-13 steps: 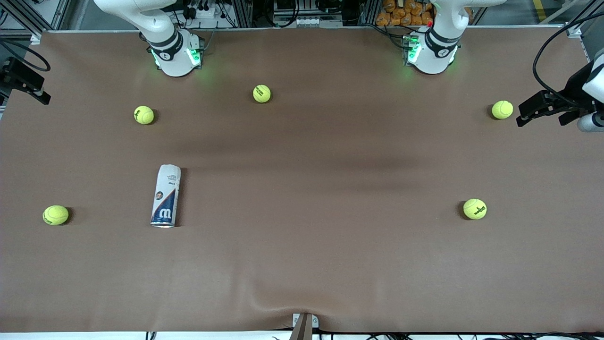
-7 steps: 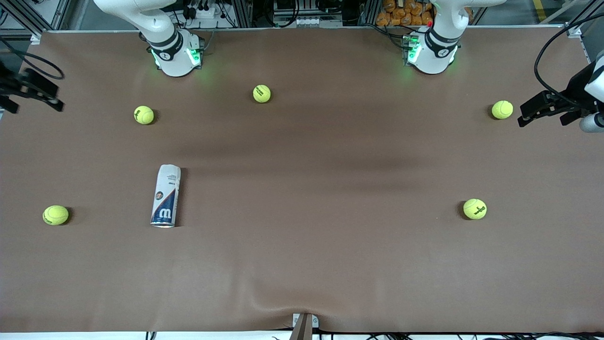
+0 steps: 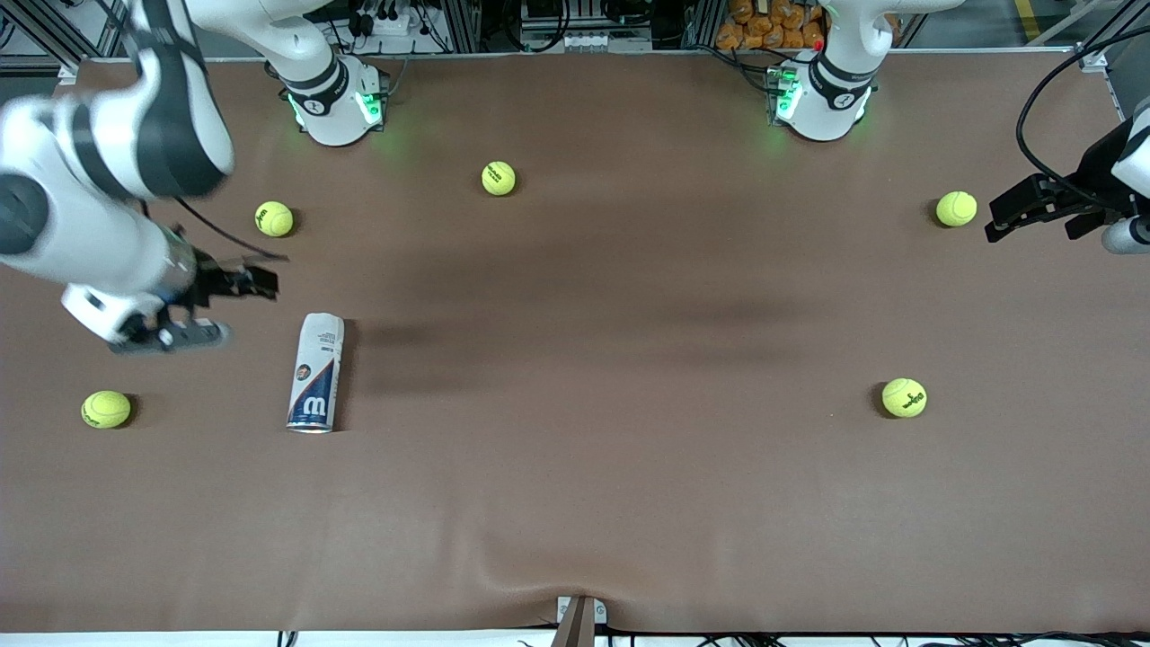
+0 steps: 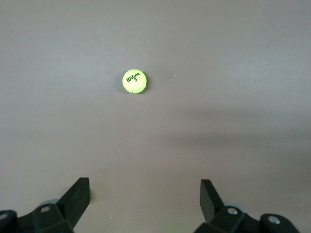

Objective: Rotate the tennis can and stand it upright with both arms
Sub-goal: 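Lower the right gripper onto the lying Wilson can and grasp it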

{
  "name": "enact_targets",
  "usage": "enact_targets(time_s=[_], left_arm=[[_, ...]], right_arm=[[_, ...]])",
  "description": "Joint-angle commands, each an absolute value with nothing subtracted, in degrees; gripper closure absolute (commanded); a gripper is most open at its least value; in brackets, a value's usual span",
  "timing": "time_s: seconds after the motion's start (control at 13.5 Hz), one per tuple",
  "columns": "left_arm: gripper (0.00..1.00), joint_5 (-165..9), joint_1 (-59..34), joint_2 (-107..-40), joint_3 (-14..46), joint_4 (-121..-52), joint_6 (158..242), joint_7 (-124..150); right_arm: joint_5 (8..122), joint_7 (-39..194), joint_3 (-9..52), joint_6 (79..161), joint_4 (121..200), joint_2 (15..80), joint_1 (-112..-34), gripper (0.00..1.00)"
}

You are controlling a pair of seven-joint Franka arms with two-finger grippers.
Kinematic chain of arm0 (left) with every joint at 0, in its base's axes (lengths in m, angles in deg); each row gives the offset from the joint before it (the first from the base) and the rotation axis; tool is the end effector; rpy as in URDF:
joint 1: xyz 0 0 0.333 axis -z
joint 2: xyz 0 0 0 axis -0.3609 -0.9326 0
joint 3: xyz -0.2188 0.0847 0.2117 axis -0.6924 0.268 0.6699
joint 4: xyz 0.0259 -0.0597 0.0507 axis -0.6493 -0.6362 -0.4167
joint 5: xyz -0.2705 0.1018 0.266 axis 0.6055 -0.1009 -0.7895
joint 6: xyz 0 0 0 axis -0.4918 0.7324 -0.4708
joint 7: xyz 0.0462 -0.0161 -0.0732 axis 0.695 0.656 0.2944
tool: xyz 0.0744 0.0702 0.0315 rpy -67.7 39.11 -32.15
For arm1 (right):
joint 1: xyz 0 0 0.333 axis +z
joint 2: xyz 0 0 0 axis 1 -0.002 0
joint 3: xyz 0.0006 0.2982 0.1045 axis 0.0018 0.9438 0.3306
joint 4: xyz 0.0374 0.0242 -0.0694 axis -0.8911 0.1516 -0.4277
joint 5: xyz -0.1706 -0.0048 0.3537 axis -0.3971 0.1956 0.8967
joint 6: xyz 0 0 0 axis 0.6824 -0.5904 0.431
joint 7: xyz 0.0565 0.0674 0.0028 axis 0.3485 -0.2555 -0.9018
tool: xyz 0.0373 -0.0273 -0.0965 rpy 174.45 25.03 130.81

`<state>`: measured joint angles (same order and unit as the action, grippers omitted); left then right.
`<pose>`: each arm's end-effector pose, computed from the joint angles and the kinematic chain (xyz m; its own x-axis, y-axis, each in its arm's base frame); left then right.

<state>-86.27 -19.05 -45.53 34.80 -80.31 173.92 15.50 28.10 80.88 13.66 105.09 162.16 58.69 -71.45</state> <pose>0.5425 -0.0152 0.6233 0.9992 0.0392 0.0030 0.0392 -0.9991 0.0162 0.5919 0.0610 0.4316 0.9721 0.1102 -0.2071 0.1214 -0.9917 0.0424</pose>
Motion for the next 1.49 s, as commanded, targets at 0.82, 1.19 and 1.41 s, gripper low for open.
enact_targets(time_s=[0.82,1.19,1.41], left_arm=[[0.0,-86.5,-19.3,-45.8,34.6,-80.2,172.5,15.2],[0.0,-86.6,-19.3,-45.8,34.4,-80.0,172.2,15.7],[0.0,-86.6,-19.2,-45.9,34.4,-80.1,172.2,15.8]], right_arm=[[34.6,83.5,13.8,136.0,170.8,39.6,-71.9,0.0],[34.5,81.9,13.7,137.0,170.4,37.8,-72.0,0.1],[34.5,81.0,13.7,136.6,170.0,37.8,-71.9,0.22]])
